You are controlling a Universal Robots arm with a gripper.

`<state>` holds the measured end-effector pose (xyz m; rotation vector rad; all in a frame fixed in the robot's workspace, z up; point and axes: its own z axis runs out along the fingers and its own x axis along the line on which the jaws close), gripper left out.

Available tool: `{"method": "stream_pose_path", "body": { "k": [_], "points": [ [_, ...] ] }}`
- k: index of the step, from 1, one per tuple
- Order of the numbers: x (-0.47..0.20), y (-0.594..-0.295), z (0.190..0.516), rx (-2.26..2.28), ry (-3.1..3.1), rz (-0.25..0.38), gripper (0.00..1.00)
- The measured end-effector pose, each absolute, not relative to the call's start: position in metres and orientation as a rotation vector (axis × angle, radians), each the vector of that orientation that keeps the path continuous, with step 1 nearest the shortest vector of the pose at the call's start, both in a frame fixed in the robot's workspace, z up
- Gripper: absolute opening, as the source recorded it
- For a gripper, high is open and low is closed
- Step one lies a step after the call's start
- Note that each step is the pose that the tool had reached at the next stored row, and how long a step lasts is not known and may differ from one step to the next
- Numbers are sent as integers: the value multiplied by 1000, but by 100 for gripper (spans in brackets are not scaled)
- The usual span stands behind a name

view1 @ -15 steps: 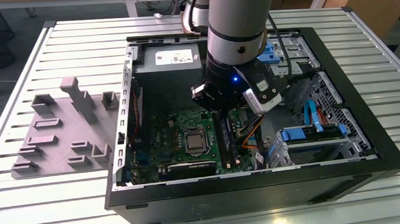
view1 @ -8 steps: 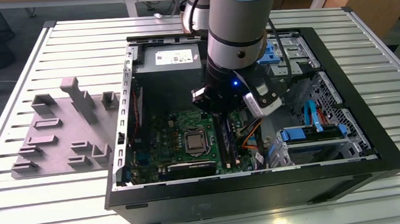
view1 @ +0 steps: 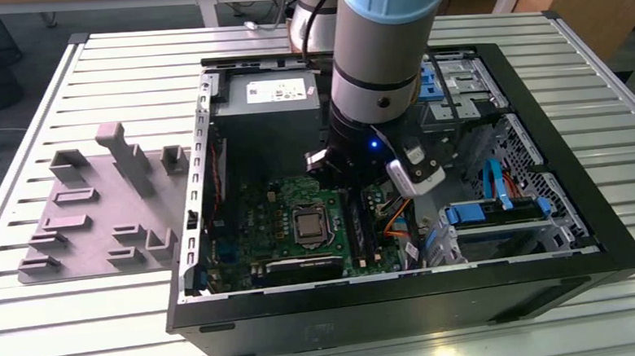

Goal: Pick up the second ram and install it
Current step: 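Insert the second ram into the second slot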

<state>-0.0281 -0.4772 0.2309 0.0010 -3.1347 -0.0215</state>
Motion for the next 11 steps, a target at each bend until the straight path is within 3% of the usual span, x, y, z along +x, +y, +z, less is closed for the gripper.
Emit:
{"method": "stream_pose_path", "body": {
  "k": [11],
  "points": [
    [-27, -478, 230, 1, -3134, -22, 14]
  ]
}}
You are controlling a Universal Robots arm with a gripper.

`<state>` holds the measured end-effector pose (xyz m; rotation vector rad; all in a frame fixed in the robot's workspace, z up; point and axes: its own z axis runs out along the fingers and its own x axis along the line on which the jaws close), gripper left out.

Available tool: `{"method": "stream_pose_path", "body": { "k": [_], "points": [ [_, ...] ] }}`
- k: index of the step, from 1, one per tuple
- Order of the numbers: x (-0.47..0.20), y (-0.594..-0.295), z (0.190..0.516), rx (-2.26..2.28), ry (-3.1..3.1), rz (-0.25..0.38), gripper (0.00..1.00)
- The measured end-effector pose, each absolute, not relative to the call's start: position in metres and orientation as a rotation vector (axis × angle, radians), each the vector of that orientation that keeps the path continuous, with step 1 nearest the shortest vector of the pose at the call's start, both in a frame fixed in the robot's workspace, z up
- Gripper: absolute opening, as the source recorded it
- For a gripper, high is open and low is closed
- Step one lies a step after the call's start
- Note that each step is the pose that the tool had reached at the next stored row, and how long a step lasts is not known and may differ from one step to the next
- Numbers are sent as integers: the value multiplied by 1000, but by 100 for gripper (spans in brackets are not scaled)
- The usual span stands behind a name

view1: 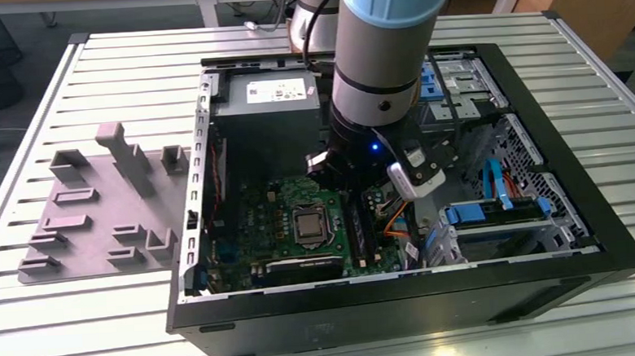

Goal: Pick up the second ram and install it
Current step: 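Insert the second ram into the second slot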

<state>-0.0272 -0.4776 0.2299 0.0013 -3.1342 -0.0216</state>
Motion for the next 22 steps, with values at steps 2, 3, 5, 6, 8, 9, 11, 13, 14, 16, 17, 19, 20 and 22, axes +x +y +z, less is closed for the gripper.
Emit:
{"method": "stream_pose_path", "body": {
  "k": [2, 3, 5, 6, 8, 9, 11, 13, 14, 16, 17, 19, 20, 22],
  "points": [
    [-27, -478, 229, 2, -3134, -22, 14],
    [-27, -478, 229, 3, -3134, -22, 14],
    [-27, -478, 227, 3, -3134, -22, 14],
    [-27, -478, 226, 3, -3134, -22, 14],
    [-27, -478, 224, 4, -3134, -22, 14],
    [-27, -479, 224, 4, -3134, -22, 14],
    [-27, -479, 224, 9, -3134, -22, 14],
    [-26, -479, 224, 11, -3134, -22, 14],
    [-26, -479, 223, 10, -3134, -22, 14],
    [-26, -479, 222, 10, -3134, -22, 14],
    [-26, -479, 222, 9, -3134, -22, 14],
    [-26, -479, 221, 6, -3134, -22, 14],
    [-26, -479, 221, 4, -3134, -22, 14],
    [-26, -480, 220, 3, -3134, -22, 14]
  ]
}}
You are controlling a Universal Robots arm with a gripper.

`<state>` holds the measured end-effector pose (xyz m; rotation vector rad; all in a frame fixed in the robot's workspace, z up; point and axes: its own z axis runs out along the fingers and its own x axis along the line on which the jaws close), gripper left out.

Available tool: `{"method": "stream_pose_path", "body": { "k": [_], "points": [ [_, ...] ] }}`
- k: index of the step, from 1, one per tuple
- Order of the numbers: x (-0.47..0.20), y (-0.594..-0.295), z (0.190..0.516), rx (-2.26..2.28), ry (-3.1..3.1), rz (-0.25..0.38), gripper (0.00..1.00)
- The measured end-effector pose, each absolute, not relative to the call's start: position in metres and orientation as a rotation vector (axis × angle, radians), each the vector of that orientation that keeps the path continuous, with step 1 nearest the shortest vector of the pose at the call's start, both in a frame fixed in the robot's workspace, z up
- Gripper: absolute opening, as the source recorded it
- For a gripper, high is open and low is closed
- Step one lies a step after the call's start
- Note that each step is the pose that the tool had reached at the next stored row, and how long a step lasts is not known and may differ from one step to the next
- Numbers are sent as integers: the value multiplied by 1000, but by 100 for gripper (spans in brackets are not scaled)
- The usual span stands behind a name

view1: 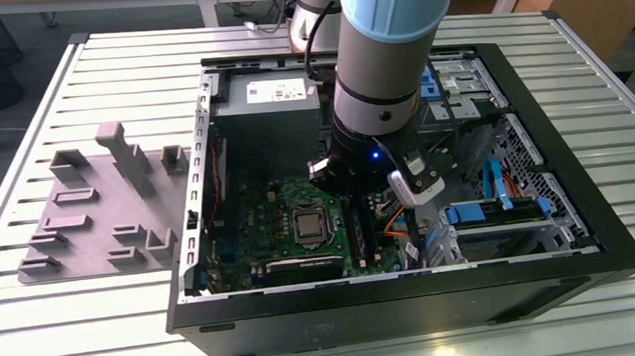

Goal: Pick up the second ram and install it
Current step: 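Insert the second ram into the second slot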

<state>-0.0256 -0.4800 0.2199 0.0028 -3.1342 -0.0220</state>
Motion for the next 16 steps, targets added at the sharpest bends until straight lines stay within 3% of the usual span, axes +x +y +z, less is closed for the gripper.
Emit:
{"method": "stream_pose_path", "body": {
  "k": [16],
  "points": [
    [-26, -482, 219, 1, -3134, -24, 14]
  ]
}}
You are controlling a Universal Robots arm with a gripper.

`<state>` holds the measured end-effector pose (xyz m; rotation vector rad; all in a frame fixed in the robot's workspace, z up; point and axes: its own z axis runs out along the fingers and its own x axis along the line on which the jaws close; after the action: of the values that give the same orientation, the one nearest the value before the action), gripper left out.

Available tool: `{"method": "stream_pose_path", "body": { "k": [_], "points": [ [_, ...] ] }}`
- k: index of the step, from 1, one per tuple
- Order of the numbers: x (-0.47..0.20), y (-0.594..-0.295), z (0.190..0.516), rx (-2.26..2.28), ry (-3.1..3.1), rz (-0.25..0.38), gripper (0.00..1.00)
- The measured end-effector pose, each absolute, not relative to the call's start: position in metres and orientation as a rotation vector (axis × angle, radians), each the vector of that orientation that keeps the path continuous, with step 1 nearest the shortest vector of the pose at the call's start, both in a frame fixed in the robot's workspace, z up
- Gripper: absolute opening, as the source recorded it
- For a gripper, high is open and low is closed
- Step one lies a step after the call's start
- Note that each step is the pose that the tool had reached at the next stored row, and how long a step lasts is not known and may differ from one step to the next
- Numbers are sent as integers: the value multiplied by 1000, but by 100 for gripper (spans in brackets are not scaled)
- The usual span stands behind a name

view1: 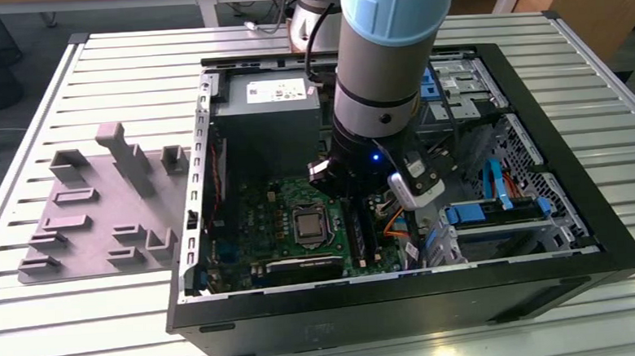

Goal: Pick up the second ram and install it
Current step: 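Insert the second ram into the second slot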

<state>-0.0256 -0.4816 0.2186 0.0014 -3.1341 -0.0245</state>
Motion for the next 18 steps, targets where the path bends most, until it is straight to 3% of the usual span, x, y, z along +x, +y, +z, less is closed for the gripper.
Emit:
{"method": "stream_pose_path", "body": {
  "k": [18],
  "points": [
    [-26, -481, 217, 1, -3134, -39, 14]
  ]
}}
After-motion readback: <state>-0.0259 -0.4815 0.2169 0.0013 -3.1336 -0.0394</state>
